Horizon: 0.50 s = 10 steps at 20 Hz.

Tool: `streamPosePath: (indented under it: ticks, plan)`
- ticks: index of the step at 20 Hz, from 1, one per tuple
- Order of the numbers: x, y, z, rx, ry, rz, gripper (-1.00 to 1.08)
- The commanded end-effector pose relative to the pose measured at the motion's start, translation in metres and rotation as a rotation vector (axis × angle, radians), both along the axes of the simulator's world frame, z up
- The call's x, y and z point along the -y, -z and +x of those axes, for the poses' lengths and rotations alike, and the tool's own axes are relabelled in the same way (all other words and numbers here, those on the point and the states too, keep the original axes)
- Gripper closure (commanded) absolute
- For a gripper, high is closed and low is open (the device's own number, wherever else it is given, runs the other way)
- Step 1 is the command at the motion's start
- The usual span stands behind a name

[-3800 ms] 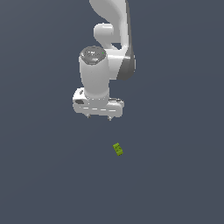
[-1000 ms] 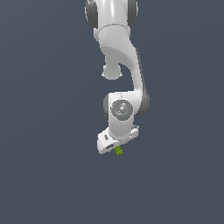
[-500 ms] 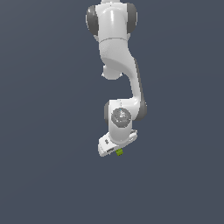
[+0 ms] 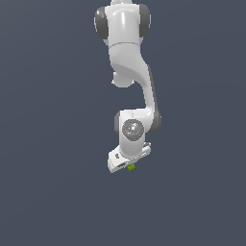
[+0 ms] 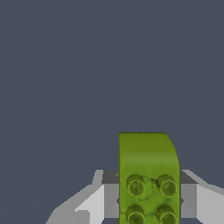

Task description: Pick up the object and move it to a goal position.

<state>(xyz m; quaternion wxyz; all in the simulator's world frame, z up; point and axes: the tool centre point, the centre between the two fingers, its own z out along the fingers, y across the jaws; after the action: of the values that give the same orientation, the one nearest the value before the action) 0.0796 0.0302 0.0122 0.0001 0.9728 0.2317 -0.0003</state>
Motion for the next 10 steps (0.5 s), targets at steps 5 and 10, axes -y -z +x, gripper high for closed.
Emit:
streamPosePath:
  ticks: [5,10]
  plan:
    - [0.0005,-0.0007,-0.0003,0.0,0.0,0.0,1.08]
    - [0.0071,-0.0059,-0.0048,0.0,0.0,0.0,1.08]
